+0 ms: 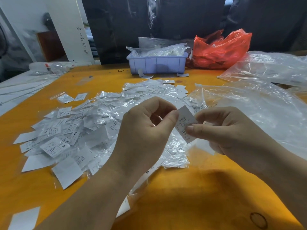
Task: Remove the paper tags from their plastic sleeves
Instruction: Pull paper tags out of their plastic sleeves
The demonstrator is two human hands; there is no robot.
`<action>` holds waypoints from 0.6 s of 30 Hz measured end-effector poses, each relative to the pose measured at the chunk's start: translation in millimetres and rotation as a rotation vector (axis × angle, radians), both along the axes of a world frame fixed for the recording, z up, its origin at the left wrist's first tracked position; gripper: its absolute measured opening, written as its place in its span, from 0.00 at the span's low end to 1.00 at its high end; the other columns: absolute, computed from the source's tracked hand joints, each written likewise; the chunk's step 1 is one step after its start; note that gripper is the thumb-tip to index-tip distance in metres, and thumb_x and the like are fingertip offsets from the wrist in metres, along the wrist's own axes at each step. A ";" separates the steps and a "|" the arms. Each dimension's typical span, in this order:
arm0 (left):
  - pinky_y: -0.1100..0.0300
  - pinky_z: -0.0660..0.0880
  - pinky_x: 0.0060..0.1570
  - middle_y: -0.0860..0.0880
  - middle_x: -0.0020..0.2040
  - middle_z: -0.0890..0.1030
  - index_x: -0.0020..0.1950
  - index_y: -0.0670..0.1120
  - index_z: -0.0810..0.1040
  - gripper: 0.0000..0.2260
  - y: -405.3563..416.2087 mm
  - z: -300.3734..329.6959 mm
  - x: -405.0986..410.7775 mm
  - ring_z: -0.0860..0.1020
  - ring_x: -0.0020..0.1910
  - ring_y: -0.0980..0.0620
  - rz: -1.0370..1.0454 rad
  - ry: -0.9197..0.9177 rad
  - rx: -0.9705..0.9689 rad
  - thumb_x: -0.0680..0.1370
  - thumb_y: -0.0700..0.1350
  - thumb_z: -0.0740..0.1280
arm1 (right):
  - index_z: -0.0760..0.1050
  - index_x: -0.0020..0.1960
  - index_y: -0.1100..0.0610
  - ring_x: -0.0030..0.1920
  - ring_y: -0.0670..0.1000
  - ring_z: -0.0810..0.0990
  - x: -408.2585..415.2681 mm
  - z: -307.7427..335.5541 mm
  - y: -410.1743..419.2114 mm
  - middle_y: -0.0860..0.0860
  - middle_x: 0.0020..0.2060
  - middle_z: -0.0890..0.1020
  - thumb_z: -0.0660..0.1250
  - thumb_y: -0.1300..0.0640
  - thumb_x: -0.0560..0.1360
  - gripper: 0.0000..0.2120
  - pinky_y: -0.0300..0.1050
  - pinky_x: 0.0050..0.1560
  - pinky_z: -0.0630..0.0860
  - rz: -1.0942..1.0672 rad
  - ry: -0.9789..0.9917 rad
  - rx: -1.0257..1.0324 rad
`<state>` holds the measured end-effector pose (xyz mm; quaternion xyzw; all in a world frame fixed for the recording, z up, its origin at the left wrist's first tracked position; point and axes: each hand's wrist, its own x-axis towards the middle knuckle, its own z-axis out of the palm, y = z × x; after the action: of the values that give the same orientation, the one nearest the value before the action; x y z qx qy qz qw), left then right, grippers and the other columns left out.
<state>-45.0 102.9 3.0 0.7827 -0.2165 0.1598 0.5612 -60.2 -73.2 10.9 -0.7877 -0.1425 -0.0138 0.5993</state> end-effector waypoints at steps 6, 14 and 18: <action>0.69 0.72 0.29 0.57 0.35 0.81 0.42 0.52 0.83 0.06 -0.7 -0.2 -2.1 0.76 0.33 0.57 -0.038 0.008 0.066 0.77 0.44 0.70 | 0.85 0.40 0.58 0.24 0.39 0.73 -1.0 1.7 0.8 0.53 0.32 0.81 0.73 0.52 0.67 0.09 0.27 0.24 0.66 -0.016 0.015 0.021; 0.71 0.71 0.35 0.56 0.42 0.80 0.45 0.54 0.84 0.02 0.0 0.5 -1.3 0.78 0.41 0.56 -0.085 -0.048 0.175 0.76 0.47 0.72 | 0.84 0.37 0.49 0.36 0.40 0.78 1.1 0.4 -2.1 0.44 0.32 0.79 0.70 0.46 0.65 0.08 0.31 0.31 0.71 -0.060 -0.002 -0.024; 0.71 0.71 0.35 0.56 0.40 0.80 0.45 0.54 0.83 0.05 1.3 -1.3 0.5 0.78 0.40 0.57 -0.089 -0.047 0.193 0.76 0.43 0.72 | 0.85 0.38 0.50 0.34 0.38 0.76 1.8 0.0 -2.3 0.43 0.31 0.79 0.70 0.44 0.65 0.10 0.30 0.29 0.69 -0.061 0.009 -0.036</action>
<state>-44.5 104.2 1.7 0.8187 -0.2786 0.1314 0.4846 -58.4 -75.5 10.8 -0.8024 -0.1157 -0.0258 0.5849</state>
